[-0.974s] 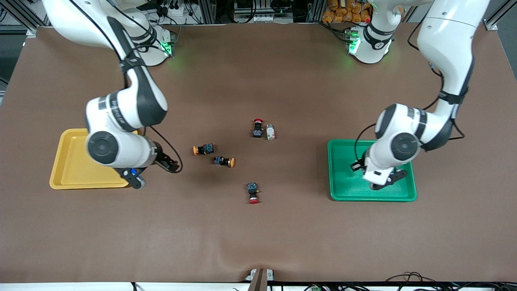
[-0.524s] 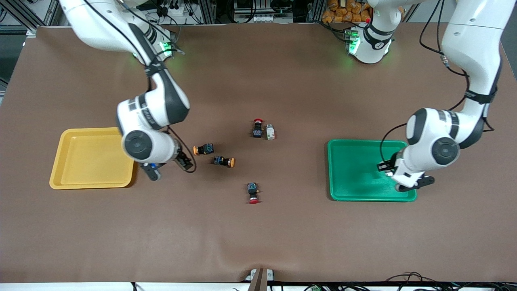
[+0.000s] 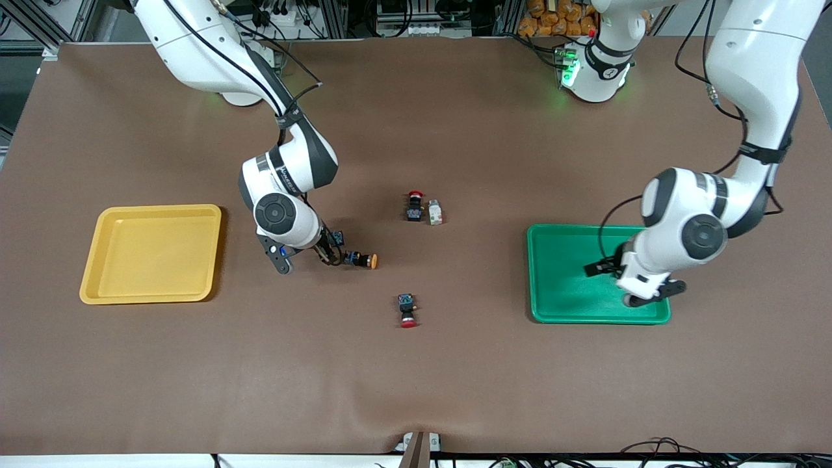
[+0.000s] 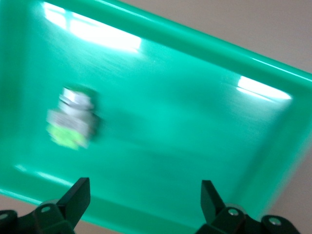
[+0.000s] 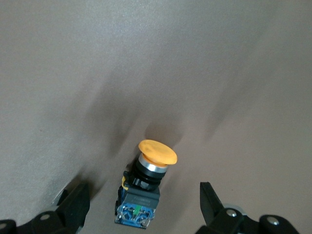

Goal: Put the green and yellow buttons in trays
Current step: 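Grasp a yellow button with the right gripper while the left gripper grasps a white button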

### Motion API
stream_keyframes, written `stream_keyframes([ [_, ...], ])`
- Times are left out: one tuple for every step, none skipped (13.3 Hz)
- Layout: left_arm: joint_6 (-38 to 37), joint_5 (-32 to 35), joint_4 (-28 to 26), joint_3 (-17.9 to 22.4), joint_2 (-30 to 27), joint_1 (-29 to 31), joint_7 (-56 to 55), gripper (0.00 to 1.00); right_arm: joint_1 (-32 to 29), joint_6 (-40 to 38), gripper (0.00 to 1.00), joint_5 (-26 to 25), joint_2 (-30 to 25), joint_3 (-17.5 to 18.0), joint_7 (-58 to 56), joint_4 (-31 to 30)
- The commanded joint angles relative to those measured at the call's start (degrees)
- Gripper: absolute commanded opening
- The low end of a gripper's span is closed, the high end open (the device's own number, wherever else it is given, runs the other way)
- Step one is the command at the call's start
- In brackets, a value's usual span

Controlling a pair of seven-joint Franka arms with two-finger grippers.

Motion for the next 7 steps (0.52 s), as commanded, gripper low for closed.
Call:
stream_keyframes([
  [-1.24, 0.13, 0.62, -4.04, -0.73, -3.47, -10.75, 1.0, 1.08, 5.48, 1.0, 0.37, 0.21, -0.18, 0.8, -3.45],
  [-1.24, 0.13, 1.59, -4.05, 0.31, -6.1, -13.49, 1.0, 1.08, 6.98, 1.0, 0.37, 0.47, -0.18, 0.8, -4.07],
  [-1.24, 0.13, 2.47, -4.05, 1.2, -8.82, -15.6, 1.0, 1.16, 7.17, 0.96, 0.37, 0.91, -0.18, 0.71, -4.08],
  [-1.15, 0.39, 2.83, -4.05, 1.64, -11.11, -16.75, 1.0, 1.6, 7.17, 0.89, 0.37, 1.0, -0.18, 0.62, -4.08],
  [-0.89, 0.4, 2.92, -4.05, 2.08, -13.4, -17.38, 1.0, 1.87, 7.26, 0.84, 0.37, 1.44, -0.18, 0.19, -4.08],
  [-0.45, 0.22, 3.09, -4.05, 2.43, -15.68, -18.34, 1.0, 1.96, 7.96, 0.79, 0.37, 2.31, -0.18, 0.18, -4.08],
  [0.16, 0.48, 3.44, -4.05, 3.04, -17.36, -19.57, 1.0, 1.96, 8.66, 0.63, 0.37, 2.58, -0.18, -0.34, -4.16],
])
